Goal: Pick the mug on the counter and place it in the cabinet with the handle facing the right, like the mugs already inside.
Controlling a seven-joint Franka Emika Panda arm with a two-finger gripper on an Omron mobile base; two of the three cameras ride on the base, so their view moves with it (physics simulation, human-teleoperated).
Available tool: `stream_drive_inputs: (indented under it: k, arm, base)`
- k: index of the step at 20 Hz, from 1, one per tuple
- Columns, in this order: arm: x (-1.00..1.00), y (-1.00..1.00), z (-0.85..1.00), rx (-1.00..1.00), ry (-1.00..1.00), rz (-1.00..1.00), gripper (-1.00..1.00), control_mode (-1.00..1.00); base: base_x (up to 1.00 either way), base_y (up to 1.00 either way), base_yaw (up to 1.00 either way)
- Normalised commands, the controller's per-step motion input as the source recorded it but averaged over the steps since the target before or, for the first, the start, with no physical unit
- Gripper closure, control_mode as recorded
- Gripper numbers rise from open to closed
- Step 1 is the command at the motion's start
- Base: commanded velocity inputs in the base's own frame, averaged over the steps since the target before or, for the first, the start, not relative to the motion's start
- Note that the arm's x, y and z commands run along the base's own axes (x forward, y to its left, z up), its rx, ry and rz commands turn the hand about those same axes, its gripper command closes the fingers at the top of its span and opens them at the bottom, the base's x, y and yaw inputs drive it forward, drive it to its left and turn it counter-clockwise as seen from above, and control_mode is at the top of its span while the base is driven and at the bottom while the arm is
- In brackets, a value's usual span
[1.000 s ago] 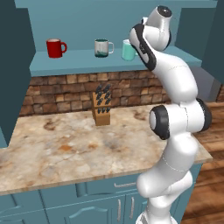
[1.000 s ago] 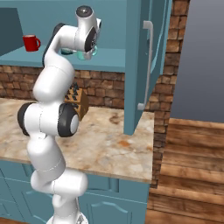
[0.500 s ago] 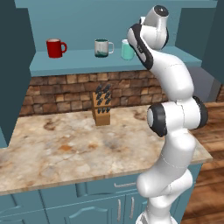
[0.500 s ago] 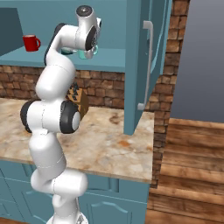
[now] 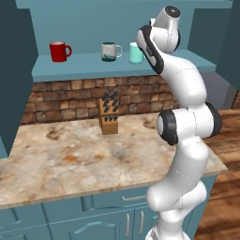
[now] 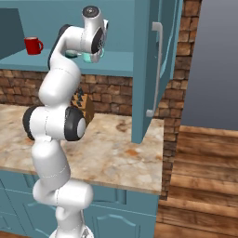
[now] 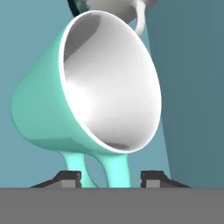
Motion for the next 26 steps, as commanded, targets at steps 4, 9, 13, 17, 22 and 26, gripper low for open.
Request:
stream_drive_inputs:
  k: [4, 9, 13, 17, 22, 26]
  arm:
    - [0.0, 0.0, 0.04, 0.0, 0.0, 0.02, -1.0, -1.0]
    - [-0.16, -0.13, 0.09, 0.0, -0.02, 0.04, -1.0, -1.0]
    - [-0.38, -0.41, 0.0, 0.02, -0.06, 0.05, -1.0, -1.0]
    - [-0.67, -0.39, -0.03, 0.03, -0.12, 0.04, -1.0, -1.0]
    - [-0.96, -0.37, 0.06, 0.04, -0.2, 0.05, -1.0, -1.0]
    - [-1.0, -0.01, -0.02, 0.05, -0.3, 0.02, -1.0, -1.0]
  base:
    - [0.0, 0.0, 0.0]
    - [0.0, 0.0, 0.0]
    - [0.0, 0.0, 0.0]
    - [0.0, 0.0, 0.0]
    - [0.0, 0.0, 0.0]
    - [0.0, 0.0, 0.0]
